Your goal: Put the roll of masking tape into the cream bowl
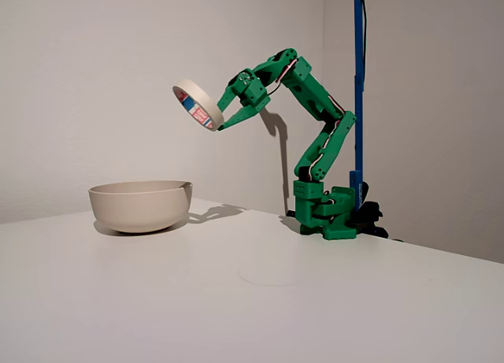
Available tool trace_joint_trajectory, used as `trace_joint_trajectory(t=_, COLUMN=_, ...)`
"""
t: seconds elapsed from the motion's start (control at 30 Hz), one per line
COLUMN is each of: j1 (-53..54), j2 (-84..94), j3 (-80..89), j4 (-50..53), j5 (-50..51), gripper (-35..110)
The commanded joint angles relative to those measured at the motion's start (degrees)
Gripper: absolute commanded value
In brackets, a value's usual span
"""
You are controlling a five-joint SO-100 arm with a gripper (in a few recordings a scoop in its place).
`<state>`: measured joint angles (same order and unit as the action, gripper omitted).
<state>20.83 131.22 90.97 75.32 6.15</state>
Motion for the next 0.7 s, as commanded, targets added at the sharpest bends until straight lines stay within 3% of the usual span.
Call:
trace_joint_trajectory(t=0.0, j1=4.6, j2=-3.2, j3=-7.4, j4=-1.9, j5=-0.3, gripper=-8)
trace_joint_trajectory(t=0.67, j1=22.9, j2=-38.1, j3=-35.7, j4=-3.4, j5=1.0, gripper=-8)
